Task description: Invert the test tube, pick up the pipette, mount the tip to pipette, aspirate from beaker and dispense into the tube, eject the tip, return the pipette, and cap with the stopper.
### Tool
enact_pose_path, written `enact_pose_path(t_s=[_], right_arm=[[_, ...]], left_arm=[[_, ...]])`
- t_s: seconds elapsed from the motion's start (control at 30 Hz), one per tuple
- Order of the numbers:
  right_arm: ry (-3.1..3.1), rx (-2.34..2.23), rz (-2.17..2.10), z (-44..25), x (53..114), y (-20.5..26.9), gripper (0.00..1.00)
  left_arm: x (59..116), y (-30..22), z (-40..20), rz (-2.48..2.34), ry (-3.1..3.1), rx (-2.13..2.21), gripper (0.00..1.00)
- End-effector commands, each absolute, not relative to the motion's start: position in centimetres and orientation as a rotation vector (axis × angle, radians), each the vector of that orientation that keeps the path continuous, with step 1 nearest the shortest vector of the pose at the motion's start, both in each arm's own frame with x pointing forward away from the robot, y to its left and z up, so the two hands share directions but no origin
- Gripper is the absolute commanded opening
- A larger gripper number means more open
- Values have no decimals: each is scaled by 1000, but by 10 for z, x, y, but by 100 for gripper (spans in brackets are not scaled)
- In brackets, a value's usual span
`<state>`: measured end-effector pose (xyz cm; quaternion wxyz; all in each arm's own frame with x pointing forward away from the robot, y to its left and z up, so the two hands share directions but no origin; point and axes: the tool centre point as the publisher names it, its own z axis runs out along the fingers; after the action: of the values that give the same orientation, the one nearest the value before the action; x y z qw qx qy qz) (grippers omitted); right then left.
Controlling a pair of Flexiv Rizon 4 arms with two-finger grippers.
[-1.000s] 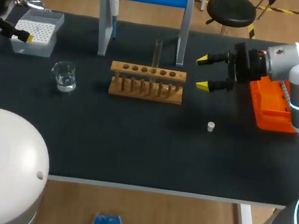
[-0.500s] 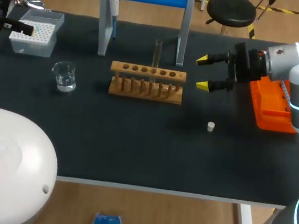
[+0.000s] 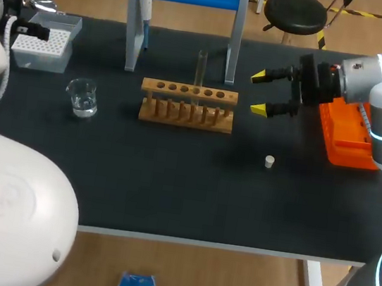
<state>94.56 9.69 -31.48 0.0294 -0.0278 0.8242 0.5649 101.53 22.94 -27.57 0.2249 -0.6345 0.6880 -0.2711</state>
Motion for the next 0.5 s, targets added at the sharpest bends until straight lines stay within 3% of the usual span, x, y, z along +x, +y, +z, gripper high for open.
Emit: enact_pose_path(t_s=[0.03,0.5], right_arm=[[2543,-88,1743,-315,946,96,100],[2543,-88,1743,-315,946,96,100]], left_arm=[[1031,225,-279,-666,1850,-1767,100],[1068,225,-295,-670,1813,-1822,100]])
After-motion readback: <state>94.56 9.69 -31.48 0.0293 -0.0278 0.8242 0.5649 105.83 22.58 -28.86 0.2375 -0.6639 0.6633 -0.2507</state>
